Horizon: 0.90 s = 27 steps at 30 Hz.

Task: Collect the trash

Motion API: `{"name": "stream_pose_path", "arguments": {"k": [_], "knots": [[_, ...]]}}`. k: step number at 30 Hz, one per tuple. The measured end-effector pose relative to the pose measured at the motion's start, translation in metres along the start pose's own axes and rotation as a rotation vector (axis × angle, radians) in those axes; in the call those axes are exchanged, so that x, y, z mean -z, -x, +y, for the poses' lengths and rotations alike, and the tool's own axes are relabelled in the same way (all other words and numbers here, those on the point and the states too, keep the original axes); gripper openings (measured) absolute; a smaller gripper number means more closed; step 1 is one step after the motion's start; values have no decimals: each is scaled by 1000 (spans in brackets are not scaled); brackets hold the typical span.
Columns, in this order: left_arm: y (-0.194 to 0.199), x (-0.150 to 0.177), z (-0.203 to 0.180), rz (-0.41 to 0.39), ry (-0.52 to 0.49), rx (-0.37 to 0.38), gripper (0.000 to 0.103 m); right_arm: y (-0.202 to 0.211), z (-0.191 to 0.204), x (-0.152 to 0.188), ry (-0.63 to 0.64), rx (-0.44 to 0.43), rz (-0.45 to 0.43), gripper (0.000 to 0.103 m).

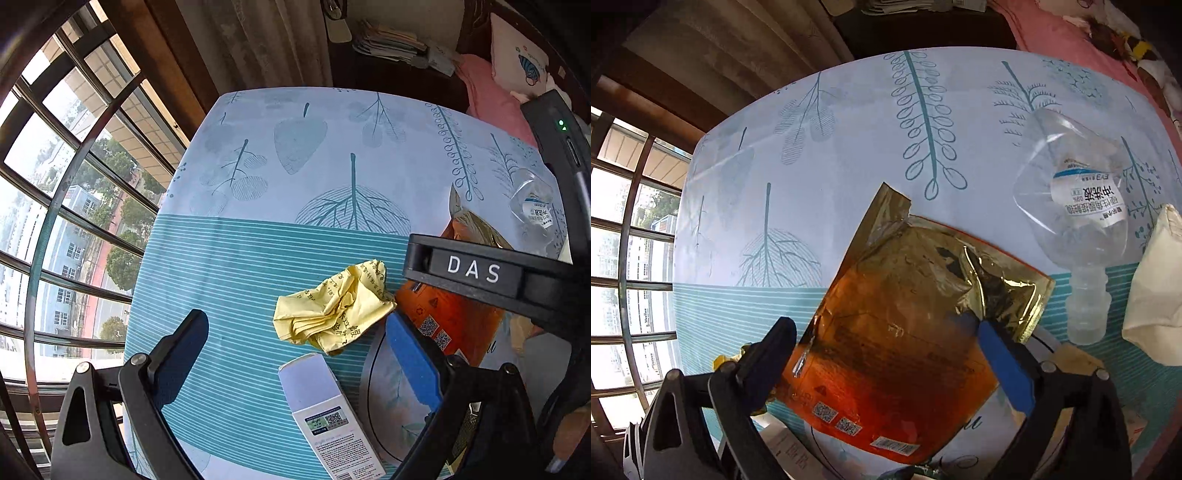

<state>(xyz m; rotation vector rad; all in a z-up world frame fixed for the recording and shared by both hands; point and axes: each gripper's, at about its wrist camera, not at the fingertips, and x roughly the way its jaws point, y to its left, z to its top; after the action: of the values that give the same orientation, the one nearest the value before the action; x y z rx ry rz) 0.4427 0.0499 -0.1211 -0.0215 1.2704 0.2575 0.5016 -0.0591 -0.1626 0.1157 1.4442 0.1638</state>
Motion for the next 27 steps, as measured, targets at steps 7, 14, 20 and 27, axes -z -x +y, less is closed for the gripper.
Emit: {"name": "stream_pose_path", "arguments": {"k": [7, 14, 20, 27], "knots": [[-20, -3, 1, 44, 17, 32, 95, 1, 8, 11, 69, 31, -28, 99], [-43, -5, -1, 130, 37, 102, 51, 17, -20, 9, 46, -76, -50, 45], [-40, -2, -3, 117, 27, 101, 11, 24, -45, 10, -3, -216, -3, 7], [-12, 4, 3, 43, 43, 118, 9, 39, -55, 24, -60, -360, -22, 5]]}}
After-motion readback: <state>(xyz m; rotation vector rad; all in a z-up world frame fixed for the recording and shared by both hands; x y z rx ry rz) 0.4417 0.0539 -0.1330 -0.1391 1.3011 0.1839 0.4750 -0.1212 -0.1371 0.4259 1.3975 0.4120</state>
